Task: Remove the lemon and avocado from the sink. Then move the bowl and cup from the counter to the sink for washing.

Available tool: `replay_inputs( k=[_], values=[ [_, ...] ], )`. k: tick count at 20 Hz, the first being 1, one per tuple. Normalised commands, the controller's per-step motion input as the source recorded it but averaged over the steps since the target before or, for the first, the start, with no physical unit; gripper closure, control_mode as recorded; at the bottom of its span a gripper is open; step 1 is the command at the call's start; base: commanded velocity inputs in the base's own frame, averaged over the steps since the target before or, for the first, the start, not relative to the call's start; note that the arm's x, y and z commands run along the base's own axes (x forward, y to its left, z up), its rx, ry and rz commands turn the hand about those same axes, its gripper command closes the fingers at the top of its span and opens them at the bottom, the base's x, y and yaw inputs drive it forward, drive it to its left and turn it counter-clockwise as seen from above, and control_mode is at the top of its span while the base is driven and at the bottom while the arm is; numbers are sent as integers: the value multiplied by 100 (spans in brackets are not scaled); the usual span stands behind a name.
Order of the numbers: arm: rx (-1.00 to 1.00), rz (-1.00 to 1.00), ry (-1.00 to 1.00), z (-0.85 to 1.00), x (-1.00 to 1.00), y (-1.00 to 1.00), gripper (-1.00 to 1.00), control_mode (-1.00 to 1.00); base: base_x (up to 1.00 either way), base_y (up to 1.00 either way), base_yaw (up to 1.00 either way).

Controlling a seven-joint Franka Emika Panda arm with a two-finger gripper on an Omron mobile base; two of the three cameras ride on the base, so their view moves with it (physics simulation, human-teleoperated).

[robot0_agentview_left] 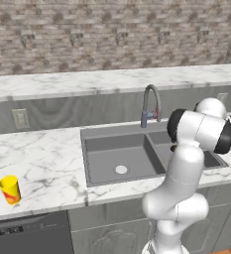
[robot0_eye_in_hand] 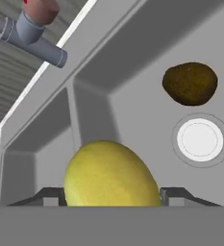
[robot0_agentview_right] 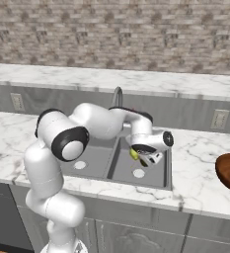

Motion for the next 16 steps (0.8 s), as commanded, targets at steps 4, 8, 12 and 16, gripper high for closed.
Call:
replay_inputs(
  k=[4, 8, 12, 16],
  values=[
    [-15, 0, 0, 29, -15, -15, 100, -100, 0, 0, 0],
    [-16, 0, 0, 23, -15, -23, 100, -100, 0, 0, 0],
    [-20, 0, 2, 18, -11, -20, 100, -100, 0, 0, 0],
    [-18, 0, 5, 13, -9, -19, 100, -100, 0, 0, 0]
  ],
)
